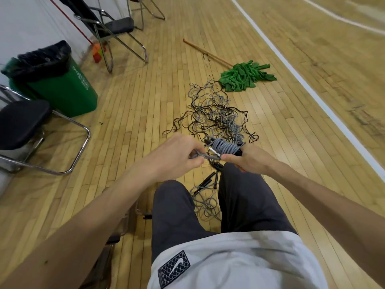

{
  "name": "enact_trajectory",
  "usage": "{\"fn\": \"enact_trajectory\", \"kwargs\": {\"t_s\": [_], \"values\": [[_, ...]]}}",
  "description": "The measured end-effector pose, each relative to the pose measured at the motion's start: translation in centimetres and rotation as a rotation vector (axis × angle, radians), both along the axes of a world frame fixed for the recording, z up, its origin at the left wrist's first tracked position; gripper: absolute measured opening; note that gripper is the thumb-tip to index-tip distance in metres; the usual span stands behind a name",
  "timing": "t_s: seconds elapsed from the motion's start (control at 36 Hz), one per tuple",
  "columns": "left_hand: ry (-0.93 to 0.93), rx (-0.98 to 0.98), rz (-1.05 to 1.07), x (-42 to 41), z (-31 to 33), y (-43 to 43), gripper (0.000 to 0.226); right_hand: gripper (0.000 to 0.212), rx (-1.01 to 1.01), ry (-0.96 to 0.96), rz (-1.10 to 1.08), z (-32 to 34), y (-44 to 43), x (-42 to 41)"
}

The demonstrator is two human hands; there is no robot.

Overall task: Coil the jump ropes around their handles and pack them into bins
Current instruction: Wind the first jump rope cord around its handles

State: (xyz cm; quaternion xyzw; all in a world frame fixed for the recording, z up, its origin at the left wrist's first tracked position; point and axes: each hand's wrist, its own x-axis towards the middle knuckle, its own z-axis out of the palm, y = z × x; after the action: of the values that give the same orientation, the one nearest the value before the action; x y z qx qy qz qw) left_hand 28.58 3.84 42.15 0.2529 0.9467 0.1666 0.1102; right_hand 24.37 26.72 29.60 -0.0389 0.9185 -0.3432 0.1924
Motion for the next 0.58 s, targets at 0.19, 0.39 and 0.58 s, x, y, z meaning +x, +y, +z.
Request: {"fn": "enact_trajectory", "kwargs": {"t_s": [0.19,0.39,0.58], "values": [[0.016,-0.022,-0.178,-1.3,2.7,1.4,0.015,0.060,0.085,-0.213,0.341,2.2,-1.4,2.4],[0.115,-0.063,-0.304,-2.6,2.0,3.0,0.014,0.058,0.067,-0.197,0.553,4.7,-2.4,4.2],[0.069,0.042,-0.216,-3.7,0.2,2.0,0.020,0.051,-0.085,-0.071,0.619,6.9,-2.3,6.0]]}}
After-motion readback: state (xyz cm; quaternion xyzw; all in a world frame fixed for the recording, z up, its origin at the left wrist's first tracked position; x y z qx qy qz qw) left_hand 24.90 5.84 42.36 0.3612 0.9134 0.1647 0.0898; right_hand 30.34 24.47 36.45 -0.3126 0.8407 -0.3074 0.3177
